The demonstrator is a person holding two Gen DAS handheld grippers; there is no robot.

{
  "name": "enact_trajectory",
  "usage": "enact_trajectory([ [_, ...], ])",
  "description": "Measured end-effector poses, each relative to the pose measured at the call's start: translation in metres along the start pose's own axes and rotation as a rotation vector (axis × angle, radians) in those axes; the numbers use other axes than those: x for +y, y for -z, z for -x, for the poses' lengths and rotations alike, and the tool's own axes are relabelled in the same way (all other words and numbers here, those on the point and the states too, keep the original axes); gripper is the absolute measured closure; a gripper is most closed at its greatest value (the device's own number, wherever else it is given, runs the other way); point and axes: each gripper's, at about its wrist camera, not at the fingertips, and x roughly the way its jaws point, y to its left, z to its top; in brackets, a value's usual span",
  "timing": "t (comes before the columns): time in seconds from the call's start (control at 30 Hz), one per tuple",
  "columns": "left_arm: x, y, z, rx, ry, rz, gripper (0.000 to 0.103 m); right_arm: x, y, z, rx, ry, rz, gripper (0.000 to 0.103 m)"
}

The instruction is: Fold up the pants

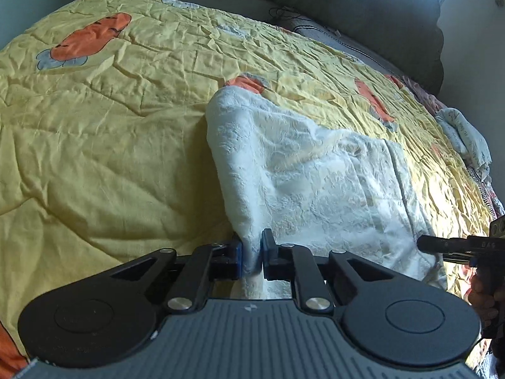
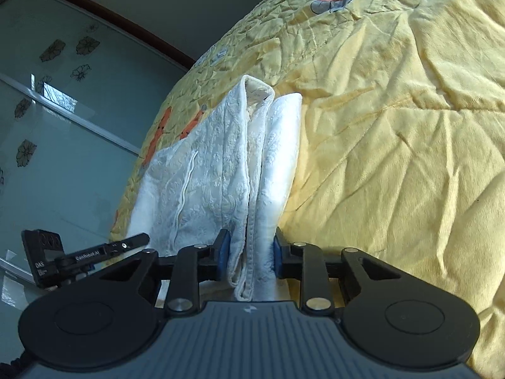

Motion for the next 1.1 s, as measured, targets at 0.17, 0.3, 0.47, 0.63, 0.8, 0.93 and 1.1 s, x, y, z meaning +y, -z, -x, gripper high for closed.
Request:
enact_trajectory([
  [0.17,0.016,0.03,0.023,-0.022,0.095,0.181,0.039,0.002,0.005,0.019,-0.02,0.014,-0.017,0.057],
  [0.3,0.018,0.065,0.042,-0.019,0.176,0.232,0.036,-0.005,0.016,0.03,-0.003,-0.049,-0.05,0.031],
  [0.47,0.009,0.068,0.044,-0.045,0.096,0.213,0.06,0.014,0.027,0.015,0.042,0.022,0.032,0.059],
  [0.63,-0.003,0.064,0.049,-0.059,0.021,0.017,0.069,0.028,0.032,0.016,0.06,0.103,0.209,0.082],
  [0.8,-0.037,0.087,0.05,-0.19,-0.121,-0.275,0.069,0.018,0.039,0.024,0.011,0.069,0.131,0.077],
  [0.93,-0.038,0.089,0.082,-0.197,-0.07,-0.33,0.055,0.011,0.021,0.059,-0.107,0.055,-0.007,0.05],
  [1.1,-0.043,0.057,0.114,-0.35,0.053,-0.253,0.034,0.041,-0.012,0.05,-0.19,0.006,0.051,0.032],
])
